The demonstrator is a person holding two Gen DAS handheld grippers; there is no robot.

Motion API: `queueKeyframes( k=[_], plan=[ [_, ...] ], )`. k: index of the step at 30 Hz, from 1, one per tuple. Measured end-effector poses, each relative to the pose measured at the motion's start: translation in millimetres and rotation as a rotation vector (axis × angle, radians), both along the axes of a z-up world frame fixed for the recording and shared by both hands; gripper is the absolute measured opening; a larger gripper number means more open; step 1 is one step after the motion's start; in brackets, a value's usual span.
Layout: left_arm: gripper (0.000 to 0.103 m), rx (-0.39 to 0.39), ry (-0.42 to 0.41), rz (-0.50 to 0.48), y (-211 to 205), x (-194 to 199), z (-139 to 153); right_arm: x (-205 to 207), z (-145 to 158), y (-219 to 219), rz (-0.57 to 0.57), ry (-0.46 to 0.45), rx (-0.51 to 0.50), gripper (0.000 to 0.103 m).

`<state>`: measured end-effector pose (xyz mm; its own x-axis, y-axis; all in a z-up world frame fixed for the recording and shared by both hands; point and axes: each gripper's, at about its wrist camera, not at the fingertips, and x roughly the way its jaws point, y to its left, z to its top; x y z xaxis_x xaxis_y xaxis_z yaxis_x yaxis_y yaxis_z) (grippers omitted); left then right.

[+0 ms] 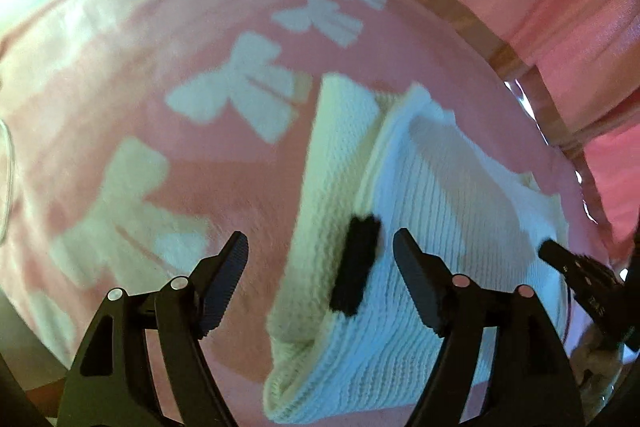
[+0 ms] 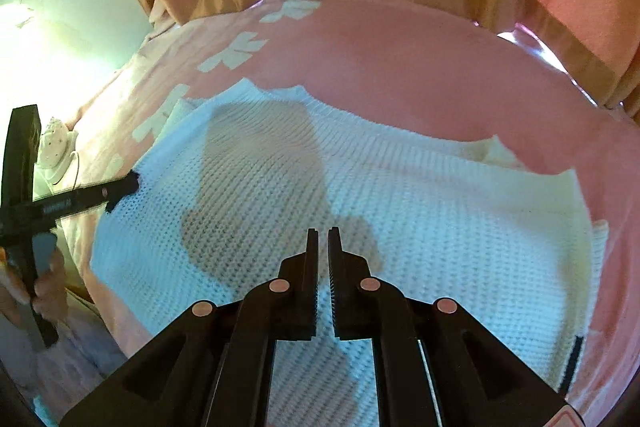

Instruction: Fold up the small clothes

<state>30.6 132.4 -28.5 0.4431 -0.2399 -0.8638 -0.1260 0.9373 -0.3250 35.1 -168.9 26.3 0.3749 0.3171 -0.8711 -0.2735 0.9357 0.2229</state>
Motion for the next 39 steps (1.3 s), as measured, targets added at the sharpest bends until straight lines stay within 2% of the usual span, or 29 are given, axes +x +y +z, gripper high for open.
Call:
queueKeyframes(
  k=[5,6,7,8,10,14,18,23,27,30,35,39],
  plan=[
    [0.072,-0.053,0.060,-0.028,-9,4,-18,14,-27,11,0.000,0.074,-0.056,0.006],
    [0.066,-0.058,0.074,-0.013,-9,5,-21,16,-34,12,0.000,0.086,-0.066,0.004],
    [0.047,-0.059,0.065,-0.002,-7,5,-19,17,-36,13,0.001,0.082,-0.072,0.003],
    [0.029,-0.094,0.060,-0.012,-7,6,-16,18,-36,15,0.006,0.081,-0.084,0.003],
    [0.024,-0.149,0.049,-0.005,-6,5,-7,17,-36,16,0.011,0.080,-0.100,0.003],
    [0.022,-0.184,-0.088,-0.062,-25,-9,45,15,-38,19,0.026,0.055,-0.128,0.002],
    [0.022,-0.209,-0.188,-0.137,-58,-23,92,15,-39,19,0.036,0.044,-0.132,0.002],
    [0.022,-0.209,-0.227,-0.235,-108,-26,125,15,-40,12,0.034,0.042,-0.092,0.001],
    [0.023,-0.150,-0.243,-0.268,-141,-22,134,17,-40,-2,0.021,0.070,-0.002,0.001],
    [0.023,-0.127,-0.229,-0.279,-159,-18,130,18,-29,-30,-0.019,0.103,0.062,0.000],
    [0.023,-0.070,-0.220,-0.324,-189,-19,123,7,10,-123,-0.228,-0.007,0.049,0.006],
    [0.023,-0.060,-0.195,-0.392,-232,-19,113,-12,20,-189,-0.364,-0.026,0.095,0.011]
  ],
)
